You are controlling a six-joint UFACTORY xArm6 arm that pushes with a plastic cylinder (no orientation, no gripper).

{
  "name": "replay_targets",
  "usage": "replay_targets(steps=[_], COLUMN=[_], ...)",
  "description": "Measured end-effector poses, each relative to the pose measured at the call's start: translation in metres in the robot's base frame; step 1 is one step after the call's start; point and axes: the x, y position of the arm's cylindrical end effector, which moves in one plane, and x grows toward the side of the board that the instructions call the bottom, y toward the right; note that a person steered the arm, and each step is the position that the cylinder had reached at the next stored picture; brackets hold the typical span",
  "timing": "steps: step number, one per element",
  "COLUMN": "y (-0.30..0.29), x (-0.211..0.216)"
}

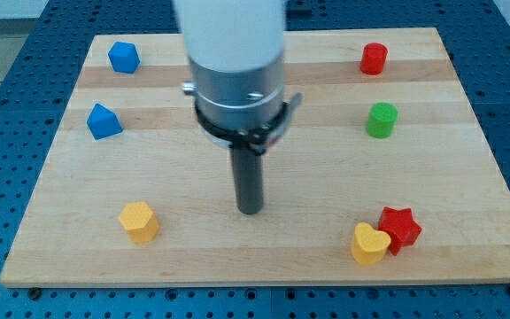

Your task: Move the yellow hexagon down to the blue triangle

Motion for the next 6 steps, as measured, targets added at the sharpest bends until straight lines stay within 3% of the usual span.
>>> replay_targets(steps=[2, 4, 5, 6], y=[-0.126, -0.159, -0.166, -0.096], x=[0.034, 0.047, 0.044, 0.074])
